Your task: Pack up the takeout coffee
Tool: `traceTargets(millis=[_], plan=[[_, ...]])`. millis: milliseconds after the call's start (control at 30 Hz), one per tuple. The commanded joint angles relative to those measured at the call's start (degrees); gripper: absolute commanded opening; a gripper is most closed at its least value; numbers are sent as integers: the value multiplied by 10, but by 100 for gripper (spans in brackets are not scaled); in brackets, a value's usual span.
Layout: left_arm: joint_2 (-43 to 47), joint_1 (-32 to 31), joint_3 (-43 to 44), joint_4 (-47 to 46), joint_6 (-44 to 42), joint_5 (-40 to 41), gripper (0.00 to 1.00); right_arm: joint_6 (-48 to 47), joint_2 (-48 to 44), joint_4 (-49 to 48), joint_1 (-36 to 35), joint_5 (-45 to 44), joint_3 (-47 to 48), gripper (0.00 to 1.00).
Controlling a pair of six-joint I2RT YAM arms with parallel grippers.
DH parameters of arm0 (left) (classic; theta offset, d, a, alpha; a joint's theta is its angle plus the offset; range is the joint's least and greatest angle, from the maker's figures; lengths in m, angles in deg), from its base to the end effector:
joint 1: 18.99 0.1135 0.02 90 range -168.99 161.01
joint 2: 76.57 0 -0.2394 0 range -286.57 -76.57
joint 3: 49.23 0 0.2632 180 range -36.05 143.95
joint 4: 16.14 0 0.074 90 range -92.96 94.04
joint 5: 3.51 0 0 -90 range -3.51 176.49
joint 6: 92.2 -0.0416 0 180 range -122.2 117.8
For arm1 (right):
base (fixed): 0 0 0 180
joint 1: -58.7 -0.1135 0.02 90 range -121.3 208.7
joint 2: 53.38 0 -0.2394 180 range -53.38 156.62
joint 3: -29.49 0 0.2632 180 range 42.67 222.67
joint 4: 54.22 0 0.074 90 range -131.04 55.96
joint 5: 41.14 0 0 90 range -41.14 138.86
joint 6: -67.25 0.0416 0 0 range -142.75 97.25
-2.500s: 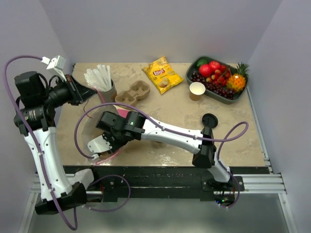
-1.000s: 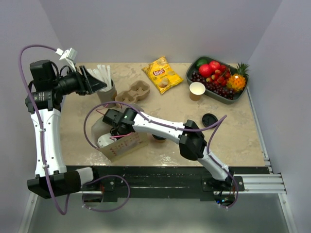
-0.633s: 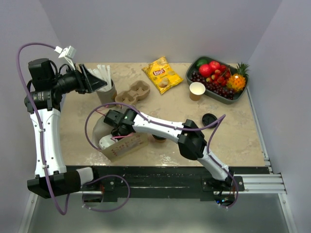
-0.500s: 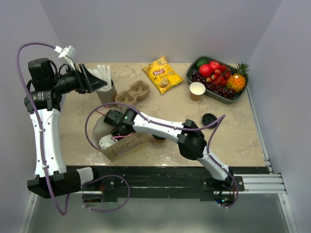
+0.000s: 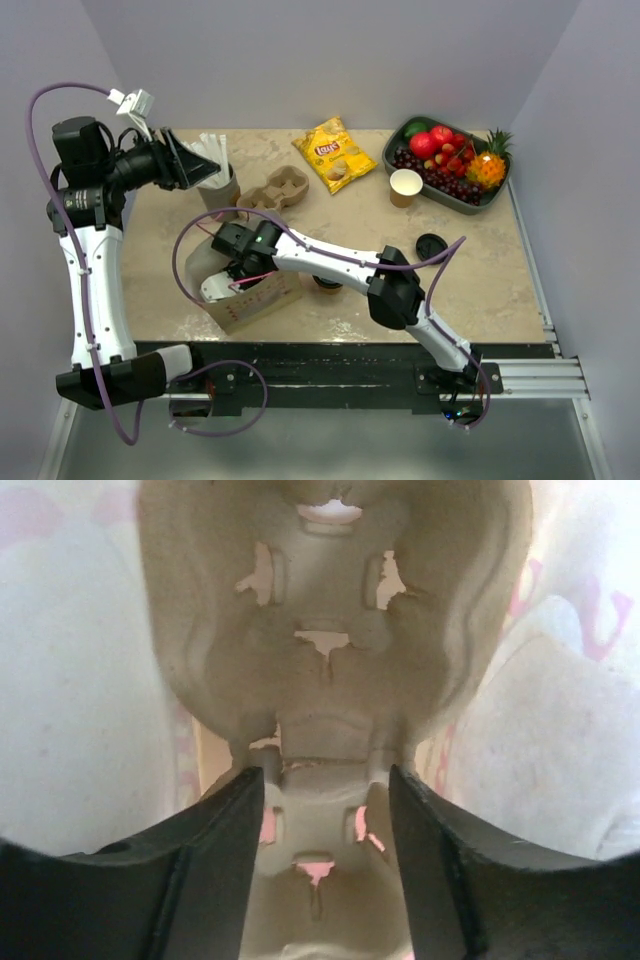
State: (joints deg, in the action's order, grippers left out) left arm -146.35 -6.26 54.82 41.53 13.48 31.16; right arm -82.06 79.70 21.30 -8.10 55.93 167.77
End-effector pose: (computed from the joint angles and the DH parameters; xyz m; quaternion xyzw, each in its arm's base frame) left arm 0.2459 0.0205 0.4476 0.0655 0.7802 -0.4005 0.4761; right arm 0.1861 0.4473 0.2037 -0.8814 0.4362 0.0718 0.1662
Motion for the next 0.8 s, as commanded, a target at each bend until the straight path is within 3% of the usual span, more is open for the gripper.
traceTargets(millis=[0, 200, 333, 767], plan=[[21, 0, 32, -48, 21, -16, 65, 19, -52, -4, -4, 0, 19, 61], [34, 0, 48, -63, 22, -14, 71, 40, -71, -6, -10, -10, 19, 67], [40, 0, 65, -74, 22, -11, 73, 56, -85, -15, -10, -13, 16, 80], [28, 15, 113, -50, -21, 11, 73, 89, -148, -49, -12, -27, 16, 84]])
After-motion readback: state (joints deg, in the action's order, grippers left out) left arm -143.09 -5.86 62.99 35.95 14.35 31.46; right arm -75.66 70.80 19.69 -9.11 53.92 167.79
